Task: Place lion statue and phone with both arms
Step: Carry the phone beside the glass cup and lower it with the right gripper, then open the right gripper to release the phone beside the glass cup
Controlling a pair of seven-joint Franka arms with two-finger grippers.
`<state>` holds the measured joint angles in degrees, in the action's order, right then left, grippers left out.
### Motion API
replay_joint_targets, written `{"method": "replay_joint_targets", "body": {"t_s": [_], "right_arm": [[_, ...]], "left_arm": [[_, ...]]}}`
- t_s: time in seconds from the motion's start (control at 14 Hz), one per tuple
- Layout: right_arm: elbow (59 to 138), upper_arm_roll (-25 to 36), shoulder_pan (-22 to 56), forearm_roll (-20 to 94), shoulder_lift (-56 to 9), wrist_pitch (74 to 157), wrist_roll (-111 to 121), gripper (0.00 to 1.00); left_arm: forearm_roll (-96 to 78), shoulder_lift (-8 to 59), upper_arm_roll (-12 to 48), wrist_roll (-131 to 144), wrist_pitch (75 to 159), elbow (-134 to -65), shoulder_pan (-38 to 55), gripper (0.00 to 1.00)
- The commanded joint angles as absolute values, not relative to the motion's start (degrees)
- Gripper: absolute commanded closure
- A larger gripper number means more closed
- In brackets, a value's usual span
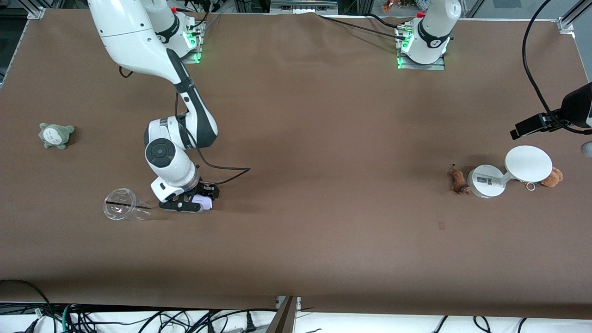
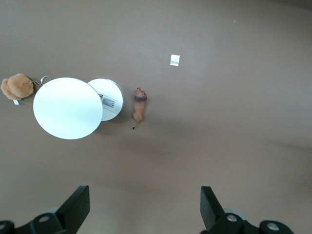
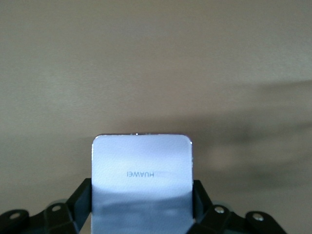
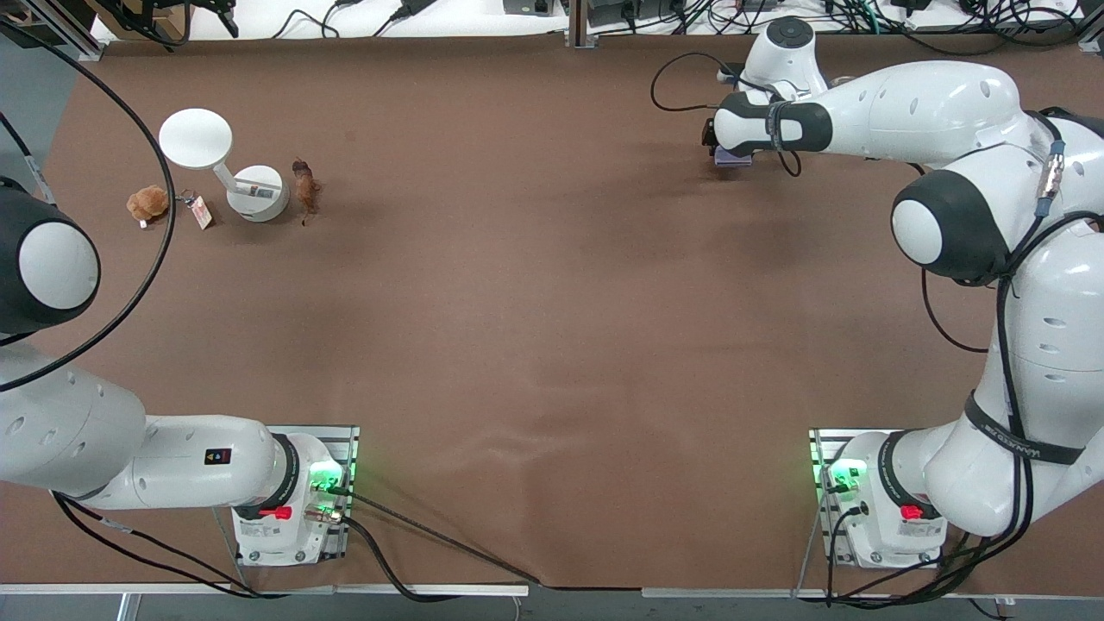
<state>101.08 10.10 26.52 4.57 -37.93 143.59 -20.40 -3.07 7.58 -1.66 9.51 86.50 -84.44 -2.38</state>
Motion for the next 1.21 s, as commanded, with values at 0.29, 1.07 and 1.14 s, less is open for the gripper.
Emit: {"method": "replay_joint_targets", "body": {"t_s": [0.29,1.07,1.14], "right_arm": [[103.71,8.96,21.36,13.71,-37.88,147.56,-0.21,0.34],[103.27,9.05,21.18,13.97,-36.4,146.79,2.37,0.0],[103.27,9.4,21.18,13.97,-34.82,144.69,2.37,0.0]], "left_arm": [[0.53,6.59,0.7,7.29,86.13,-86.22,-2.9,0.0],[0.53,7.73,0.7,7.3,85.96,-83.94,-2.37,0.0],[0.53,7.82,0.7,7.38,85.96,-83.94,-2.37,0.0]]}}
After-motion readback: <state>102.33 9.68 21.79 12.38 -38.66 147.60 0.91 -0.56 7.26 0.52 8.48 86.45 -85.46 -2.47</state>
